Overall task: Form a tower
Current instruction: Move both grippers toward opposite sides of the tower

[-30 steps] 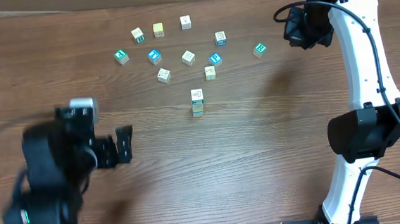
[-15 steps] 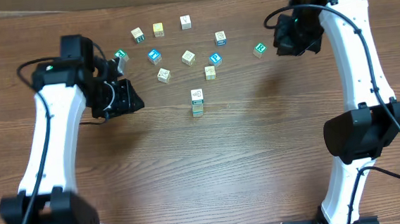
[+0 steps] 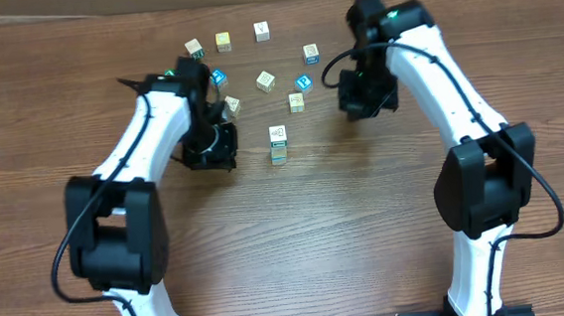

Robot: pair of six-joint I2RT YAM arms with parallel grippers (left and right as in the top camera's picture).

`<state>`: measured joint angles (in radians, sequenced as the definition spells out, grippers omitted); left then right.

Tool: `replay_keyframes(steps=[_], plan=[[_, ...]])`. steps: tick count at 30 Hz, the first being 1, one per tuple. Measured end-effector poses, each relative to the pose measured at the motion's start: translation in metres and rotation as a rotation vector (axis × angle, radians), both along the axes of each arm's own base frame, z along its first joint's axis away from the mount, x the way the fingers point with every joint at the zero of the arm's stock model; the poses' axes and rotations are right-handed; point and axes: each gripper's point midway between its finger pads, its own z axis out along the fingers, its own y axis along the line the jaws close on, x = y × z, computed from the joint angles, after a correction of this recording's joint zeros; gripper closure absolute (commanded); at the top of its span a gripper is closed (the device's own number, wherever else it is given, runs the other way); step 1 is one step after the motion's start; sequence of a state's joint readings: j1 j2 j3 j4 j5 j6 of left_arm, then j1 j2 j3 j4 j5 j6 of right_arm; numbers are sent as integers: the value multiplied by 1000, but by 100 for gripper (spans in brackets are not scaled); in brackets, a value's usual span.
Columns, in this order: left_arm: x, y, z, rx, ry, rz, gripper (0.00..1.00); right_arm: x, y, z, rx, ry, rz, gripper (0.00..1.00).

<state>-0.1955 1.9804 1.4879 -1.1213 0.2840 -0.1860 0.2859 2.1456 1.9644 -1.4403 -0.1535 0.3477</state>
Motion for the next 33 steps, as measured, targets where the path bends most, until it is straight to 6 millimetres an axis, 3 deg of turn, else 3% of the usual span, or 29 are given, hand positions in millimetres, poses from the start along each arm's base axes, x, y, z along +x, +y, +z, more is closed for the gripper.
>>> replay_keyframes(steps=[5,13,19,33], plan=[[6,-14,-15,46,-24,-29,96,-12,21,-25,-10,17,25,96],[19,-25,-18,99,-102,-28,96,-20,44,-55,-16,-1,45,96],[24,-29,-18,110,-121,4,96,-22,57,-60,-9,-18,58,96],[31,-35,-24,103,-154,52,96,-20,58,-60,-11,-26,28,96]])
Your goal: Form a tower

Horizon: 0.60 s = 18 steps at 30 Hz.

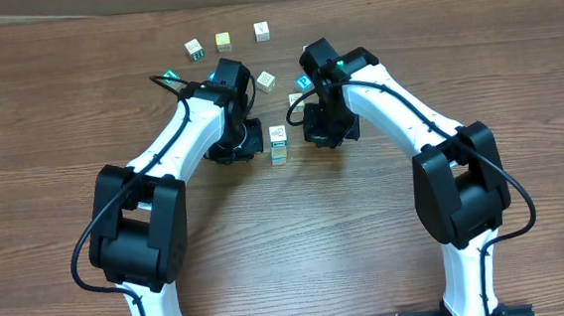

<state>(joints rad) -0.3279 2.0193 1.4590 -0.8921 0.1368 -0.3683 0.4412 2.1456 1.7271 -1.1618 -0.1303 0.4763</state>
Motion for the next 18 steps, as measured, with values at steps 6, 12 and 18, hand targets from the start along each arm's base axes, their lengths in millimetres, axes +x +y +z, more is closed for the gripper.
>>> replay_keyframes(steps=[6,12,18], plan=[[-2,1,-3,0,7,23,96,0,0,0,0,0,-3,96],[-2,1,-3,-4,16,78,96,0,0,0,0,2,-6,96],[-2,2,-3,-40,44,143,96,-1,-1,0,-2,6,-11,96]])
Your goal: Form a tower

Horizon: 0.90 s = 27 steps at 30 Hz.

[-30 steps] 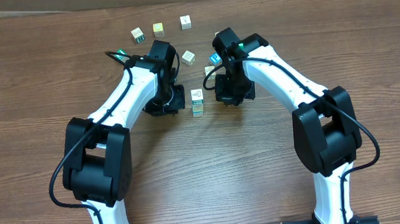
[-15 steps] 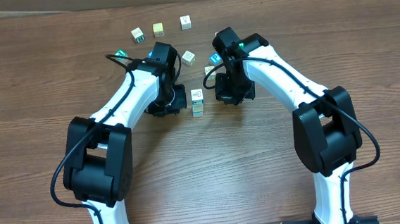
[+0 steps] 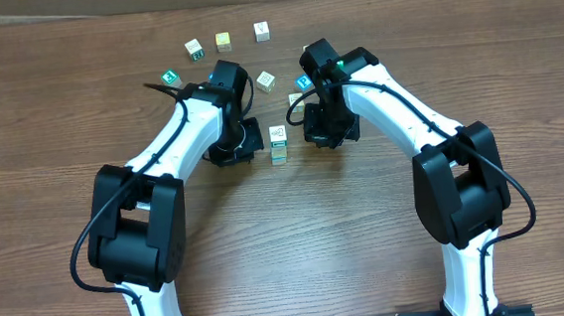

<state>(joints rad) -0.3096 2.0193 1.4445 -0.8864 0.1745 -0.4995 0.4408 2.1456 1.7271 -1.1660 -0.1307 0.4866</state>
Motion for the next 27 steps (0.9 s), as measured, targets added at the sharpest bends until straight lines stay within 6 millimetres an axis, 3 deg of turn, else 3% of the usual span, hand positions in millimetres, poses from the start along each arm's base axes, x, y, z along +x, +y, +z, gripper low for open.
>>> replay_keyframes(steps=[10,20,23,27], plan=[[4,5,6,-137,39,66,96,-1,11,2,66,10,13,96],[3,-10,12,-250,62,56,96,-6,32,9,196,34,74,96],[2,-13,5,-282,90,63,96,-7,35,10,217,38,84,96],[-4,-13,-19,-320,171,87,96,-7,38,11,232,37,89,96]])
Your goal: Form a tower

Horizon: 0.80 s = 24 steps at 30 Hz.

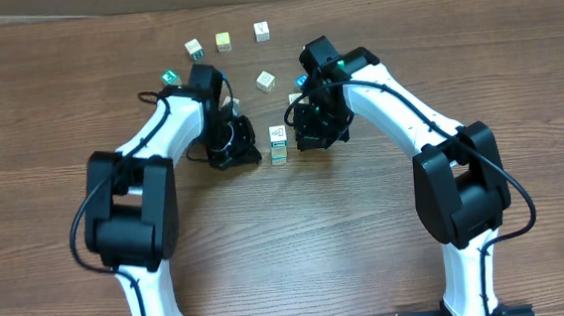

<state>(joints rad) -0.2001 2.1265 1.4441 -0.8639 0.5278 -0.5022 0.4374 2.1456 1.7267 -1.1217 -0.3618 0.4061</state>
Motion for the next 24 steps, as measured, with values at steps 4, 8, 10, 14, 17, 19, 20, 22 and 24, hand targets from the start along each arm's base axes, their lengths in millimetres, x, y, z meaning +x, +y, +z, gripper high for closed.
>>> replay_keyframes(steps=[4,8,10,14,17,19,20,22,24], plan=[[-1,1,-7,-40,32,12,96,2,1,0,6,-10,2,96],[4,-1,-5,-64,15,15,96,5,2,1,11,-21,3,96],[4,-2,-4,-73,13,15,96,5,2,1,11,-21,4,96],[5,-7,-1,-109,3,5,96,5,2,0,8,-22,6,96],[6,-10,1,-126,-3,-4,96,4,1,0,6,-21,6,96],[6,-10,1,-131,-4,-7,96,4,1,0,5,-21,6,96],[5,-11,1,-134,-4,-8,96,4,1,0,5,-21,6,96],[6,-11,1,-135,-5,-9,96,4,1,0,5,-21,6,96],[5,-11,2,-137,-4,-9,96,4,1,0,5,-21,5,96]])
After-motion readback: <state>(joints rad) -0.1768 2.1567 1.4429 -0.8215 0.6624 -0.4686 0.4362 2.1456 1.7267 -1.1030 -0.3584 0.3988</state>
